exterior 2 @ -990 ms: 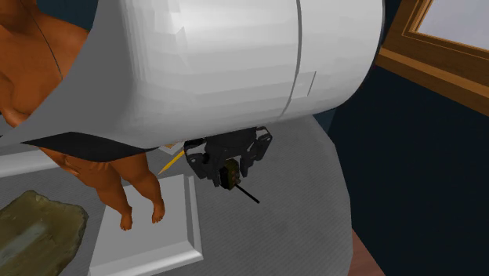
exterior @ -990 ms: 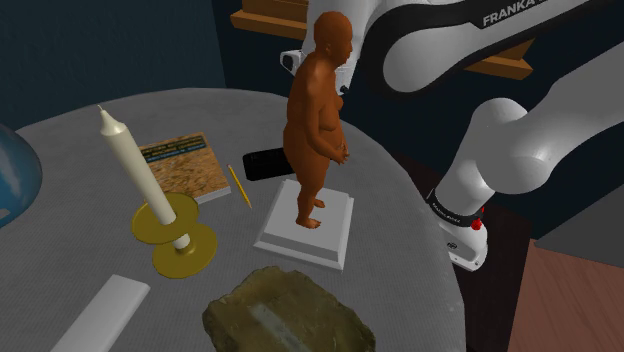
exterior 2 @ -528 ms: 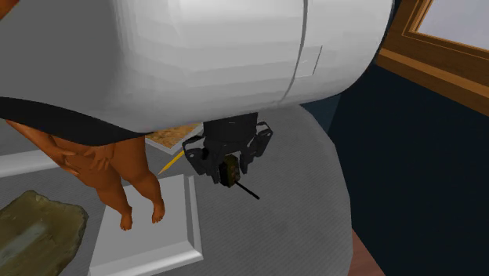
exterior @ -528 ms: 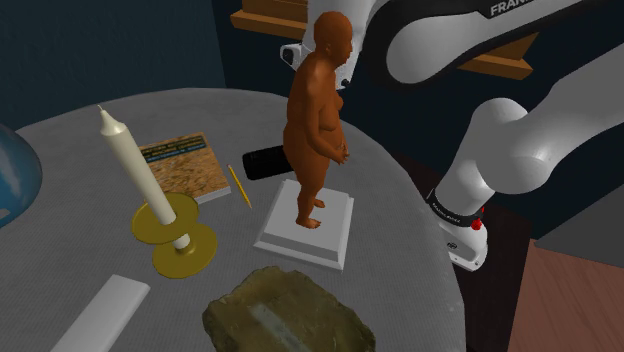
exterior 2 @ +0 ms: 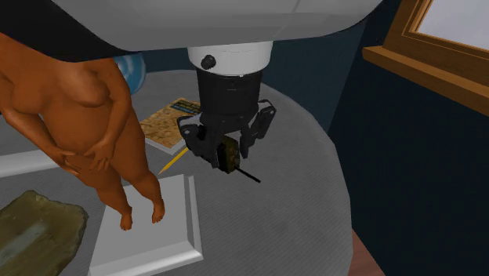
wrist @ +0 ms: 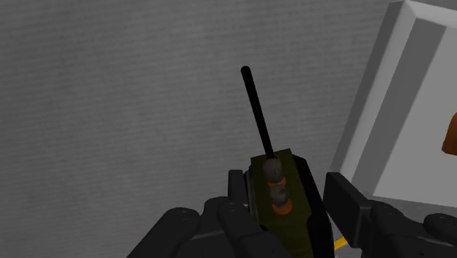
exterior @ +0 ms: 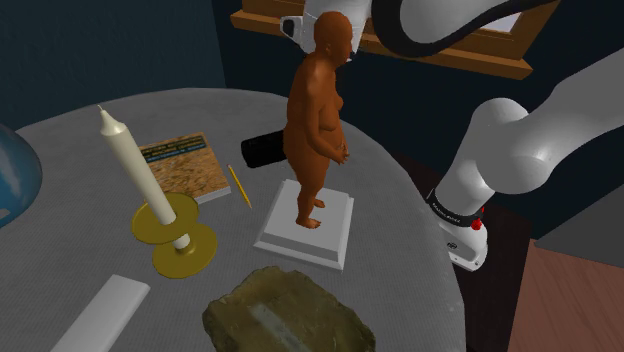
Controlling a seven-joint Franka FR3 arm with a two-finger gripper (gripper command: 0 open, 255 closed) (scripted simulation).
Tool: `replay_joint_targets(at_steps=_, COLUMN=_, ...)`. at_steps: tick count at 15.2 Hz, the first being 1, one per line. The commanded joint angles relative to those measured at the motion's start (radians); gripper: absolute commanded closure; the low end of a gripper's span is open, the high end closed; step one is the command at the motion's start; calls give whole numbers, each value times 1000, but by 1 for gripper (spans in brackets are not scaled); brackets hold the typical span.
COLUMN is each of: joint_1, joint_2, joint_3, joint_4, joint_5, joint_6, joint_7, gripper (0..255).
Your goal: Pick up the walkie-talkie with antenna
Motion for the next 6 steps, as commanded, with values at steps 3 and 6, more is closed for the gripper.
replay_joint_targets(at_steps=3, joint_1=-2, joint_2=-12, joint_3=-7, joint_4=46, joint_5=-6, joint_6=-58, joint_7=3, gripper=255)
replay_joint_targets(at_steps=6, joint_1=-2, joint_2=-15, joint_3=-10, joint_4=60, joint_5=-7, joint_6=-74, joint_7=4, gripper=255)
